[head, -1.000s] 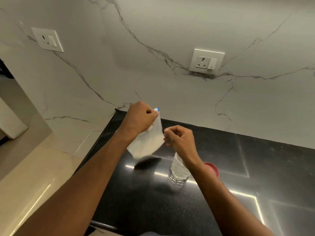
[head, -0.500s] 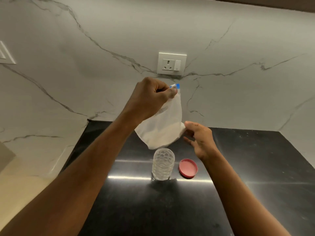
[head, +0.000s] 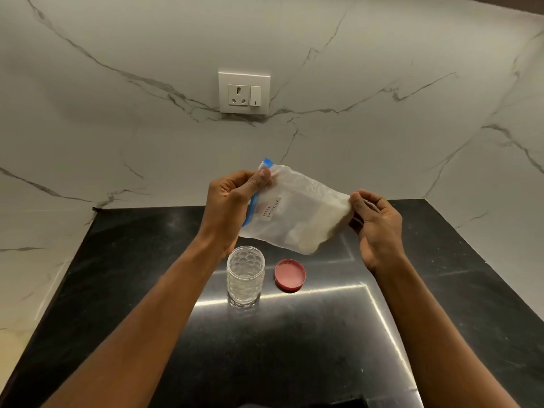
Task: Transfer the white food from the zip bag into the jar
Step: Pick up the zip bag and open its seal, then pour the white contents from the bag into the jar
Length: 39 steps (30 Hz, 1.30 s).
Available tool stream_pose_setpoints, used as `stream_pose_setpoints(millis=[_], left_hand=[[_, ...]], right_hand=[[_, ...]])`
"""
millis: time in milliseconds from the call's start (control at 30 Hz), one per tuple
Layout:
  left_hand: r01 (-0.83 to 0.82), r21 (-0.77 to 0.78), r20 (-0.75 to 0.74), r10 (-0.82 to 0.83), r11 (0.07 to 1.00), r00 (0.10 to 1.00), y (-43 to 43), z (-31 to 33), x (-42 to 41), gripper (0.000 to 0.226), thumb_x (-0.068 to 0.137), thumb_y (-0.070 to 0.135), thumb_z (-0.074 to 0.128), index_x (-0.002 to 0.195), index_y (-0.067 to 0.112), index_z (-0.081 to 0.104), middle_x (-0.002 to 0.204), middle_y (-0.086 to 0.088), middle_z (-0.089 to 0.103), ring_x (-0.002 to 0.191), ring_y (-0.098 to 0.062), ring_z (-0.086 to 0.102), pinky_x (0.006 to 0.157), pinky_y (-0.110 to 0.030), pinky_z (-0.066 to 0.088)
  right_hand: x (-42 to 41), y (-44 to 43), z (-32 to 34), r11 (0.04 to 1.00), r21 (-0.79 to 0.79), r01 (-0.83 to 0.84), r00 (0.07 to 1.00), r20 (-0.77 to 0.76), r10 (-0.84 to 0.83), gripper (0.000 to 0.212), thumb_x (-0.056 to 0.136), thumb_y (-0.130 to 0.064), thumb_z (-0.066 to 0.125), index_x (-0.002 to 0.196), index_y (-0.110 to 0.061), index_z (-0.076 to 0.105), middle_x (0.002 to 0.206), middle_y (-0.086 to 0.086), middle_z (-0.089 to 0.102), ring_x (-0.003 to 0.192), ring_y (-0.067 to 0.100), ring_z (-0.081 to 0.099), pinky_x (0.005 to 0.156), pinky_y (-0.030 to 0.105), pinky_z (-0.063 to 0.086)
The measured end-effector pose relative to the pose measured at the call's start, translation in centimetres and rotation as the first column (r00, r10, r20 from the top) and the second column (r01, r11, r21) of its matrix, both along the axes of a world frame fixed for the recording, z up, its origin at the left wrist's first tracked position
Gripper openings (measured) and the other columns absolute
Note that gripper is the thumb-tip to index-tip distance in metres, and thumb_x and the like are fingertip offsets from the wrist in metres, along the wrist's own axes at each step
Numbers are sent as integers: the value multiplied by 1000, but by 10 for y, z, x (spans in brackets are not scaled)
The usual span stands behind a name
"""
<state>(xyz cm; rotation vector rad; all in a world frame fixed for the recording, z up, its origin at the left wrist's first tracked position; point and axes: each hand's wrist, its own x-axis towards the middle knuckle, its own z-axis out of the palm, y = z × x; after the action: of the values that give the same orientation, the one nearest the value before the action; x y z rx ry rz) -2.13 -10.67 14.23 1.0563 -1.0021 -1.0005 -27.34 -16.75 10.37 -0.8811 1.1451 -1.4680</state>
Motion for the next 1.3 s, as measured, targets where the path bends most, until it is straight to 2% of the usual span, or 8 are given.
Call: stream_pose_setpoints(millis=[433,600,767,967,1067,1167,1233,1300], left_hand=[[39,125,-30,-36,991,999,-2,-35,-2,24,104,25,60,89,13,75,92,2,82,86,-13,79,71,-35,66],[26,143,-66,-17,989,998,1,-48,5,21,103,23,61,94,11,75,100,-7,82,97,-24,80,80,-45,66],[-3,188,-46,12,982,999,6,-66,14,18,103,19,61,98,11,76,98,-7,82,99,-26,79,75,-39,67],[-91,241,207,40,966,978,9,-80,29,24,100,29,66,97,7,76,91,0,81,93,-23,79,74,-29,66],[-217,201,521,83,955,849,11,-80,37,44,85,52,74,103,12,74,100,3,77,86,-10,76,76,-26,65],[-309,55,773,155,949,615,11,-69,40,79,72,74,75,130,22,59,138,1,56,120,-16,60,99,-37,54],[-264,-120,862,233,957,450,9,-55,36,85,73,81,68,139,28,56,155,1,45,141,-21,46,112,-52,36],[-118,-234,907,260,965,331,3,-35,21,76,79,79,61,139,32,58,158,5,46,146,-18,41,113,-48,26]], right_hand=[[-17,2,-6,995,-19,-98,987,130,99,34,85,15,69,106,-12,72,98,4,69,97,20,67,92,34,58],[-18,-1,-7,988,-72,-136,991,5,136,25,79,1,80,101,-10,78,96,5,74,97,20,69,87,26,60],[-16,-4,-4,974,-143,-175,981,-115,159,23,77,-2,83,97,-12,80,93,4,79,95,20,72,90,29,58],[-8,-1,4,938,-255,-235,946,-281,160,23,81,4,81,98,-10,78,85,0,78,84,16,73,80,22,58],[-6,1,6,919,-292,-265,923,-354,154,23,81,3,82,101,-5,77,83,-1,77,81,14,73,78,21,59],[-7,1,7,909,-303,-285,906,-395,152,23,81,4,81,103,-1,76,84,0,77,80,10,72,77,20,58],[-7,2,6,908,-301,-293,900,-406,156,23,82,4,80,104,0,75,89,7,76,82,9,72,77,21,59],[-7,2,5,909,-297,-293,898,-413,155,22,83,3,80,104,-1,75,91,9,75,83,10,72,77,21,59]])
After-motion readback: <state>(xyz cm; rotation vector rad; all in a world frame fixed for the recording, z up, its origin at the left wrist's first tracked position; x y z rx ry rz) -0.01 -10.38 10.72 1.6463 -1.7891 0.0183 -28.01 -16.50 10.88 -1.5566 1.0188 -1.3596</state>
